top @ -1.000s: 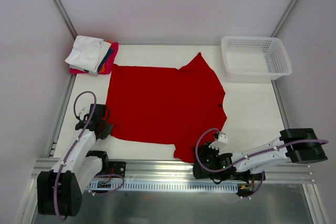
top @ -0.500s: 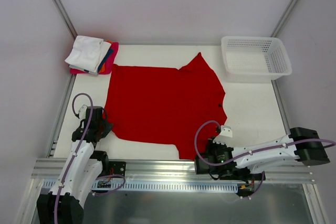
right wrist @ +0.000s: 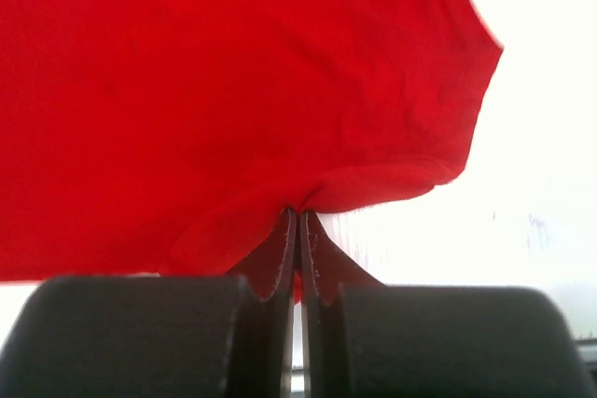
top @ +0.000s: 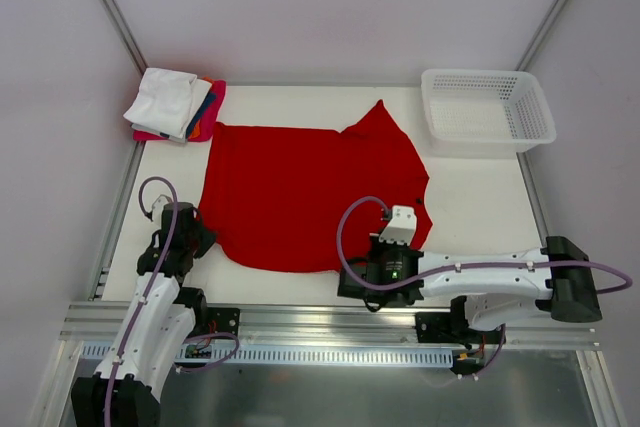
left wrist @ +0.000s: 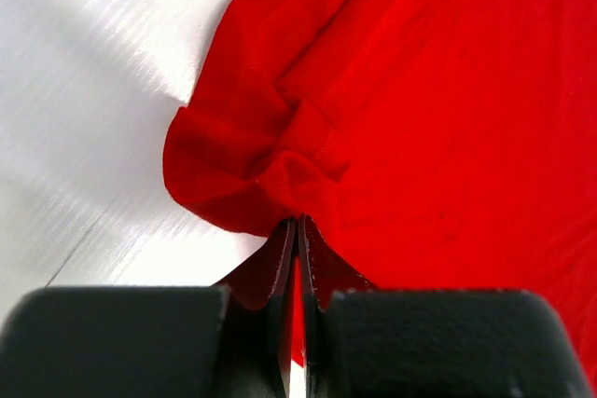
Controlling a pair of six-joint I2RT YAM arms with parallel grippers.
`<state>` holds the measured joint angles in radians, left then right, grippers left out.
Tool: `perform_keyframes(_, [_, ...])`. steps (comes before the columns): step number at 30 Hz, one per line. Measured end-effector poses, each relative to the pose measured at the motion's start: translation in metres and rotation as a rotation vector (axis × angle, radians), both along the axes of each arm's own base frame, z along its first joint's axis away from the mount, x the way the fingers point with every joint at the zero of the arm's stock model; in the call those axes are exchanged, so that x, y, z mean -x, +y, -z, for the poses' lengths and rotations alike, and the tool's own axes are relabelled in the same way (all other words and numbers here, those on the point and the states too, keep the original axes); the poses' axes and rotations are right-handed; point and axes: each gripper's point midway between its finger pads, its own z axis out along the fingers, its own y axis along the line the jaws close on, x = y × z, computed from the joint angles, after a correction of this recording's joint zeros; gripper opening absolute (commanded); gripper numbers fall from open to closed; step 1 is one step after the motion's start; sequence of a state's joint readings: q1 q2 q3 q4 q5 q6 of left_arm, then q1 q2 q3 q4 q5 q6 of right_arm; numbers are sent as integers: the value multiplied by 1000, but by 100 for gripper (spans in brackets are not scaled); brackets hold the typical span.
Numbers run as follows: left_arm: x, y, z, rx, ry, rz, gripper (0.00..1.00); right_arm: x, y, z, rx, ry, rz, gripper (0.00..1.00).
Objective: Fold and stack the t-shirts
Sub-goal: Grap the side of the flattened tshirt closest away from the robot with both arms, then fold the flattened tshirt in 1/3 of the way
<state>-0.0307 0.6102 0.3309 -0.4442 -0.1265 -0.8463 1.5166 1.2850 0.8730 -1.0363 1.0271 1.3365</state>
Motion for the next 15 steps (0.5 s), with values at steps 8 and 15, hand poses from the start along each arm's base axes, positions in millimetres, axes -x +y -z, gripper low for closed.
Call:
perform_keyframes(8, [-7,-2,-10,-4,-38,27,0,-36,0,-45,57,-72,32,0])
perform_keyframes(15, [-13,-2,-16,-5,-70,28,0,-58,-1,-45,122,-83,45,0])
